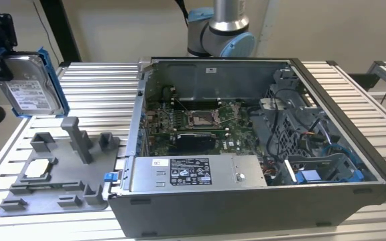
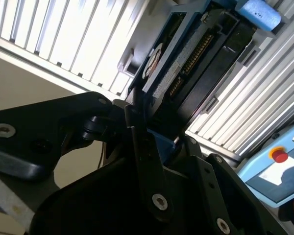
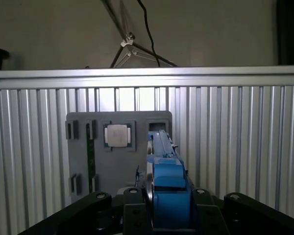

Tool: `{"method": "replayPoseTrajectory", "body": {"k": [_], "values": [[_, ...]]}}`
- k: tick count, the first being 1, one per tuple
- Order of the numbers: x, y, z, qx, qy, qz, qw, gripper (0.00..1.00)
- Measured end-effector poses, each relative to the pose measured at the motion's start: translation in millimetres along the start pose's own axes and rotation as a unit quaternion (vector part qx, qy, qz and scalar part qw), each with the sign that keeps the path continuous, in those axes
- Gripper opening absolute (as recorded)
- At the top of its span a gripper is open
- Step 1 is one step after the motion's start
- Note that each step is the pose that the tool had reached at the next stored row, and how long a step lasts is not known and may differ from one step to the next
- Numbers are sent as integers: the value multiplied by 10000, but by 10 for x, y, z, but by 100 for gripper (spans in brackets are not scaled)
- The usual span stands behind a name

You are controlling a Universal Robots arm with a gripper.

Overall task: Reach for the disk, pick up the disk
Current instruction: 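Pick up the disk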

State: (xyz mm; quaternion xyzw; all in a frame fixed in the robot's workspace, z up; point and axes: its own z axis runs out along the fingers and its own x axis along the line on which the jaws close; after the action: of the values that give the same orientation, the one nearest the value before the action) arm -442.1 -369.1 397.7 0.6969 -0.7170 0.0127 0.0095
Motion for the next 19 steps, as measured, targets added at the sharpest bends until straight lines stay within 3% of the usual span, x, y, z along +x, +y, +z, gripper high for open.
{"method": "replayPoseTrajectory", "body": {"k": [19], "values": [[8,-1,-272,0,0,0,10000,0]]}}
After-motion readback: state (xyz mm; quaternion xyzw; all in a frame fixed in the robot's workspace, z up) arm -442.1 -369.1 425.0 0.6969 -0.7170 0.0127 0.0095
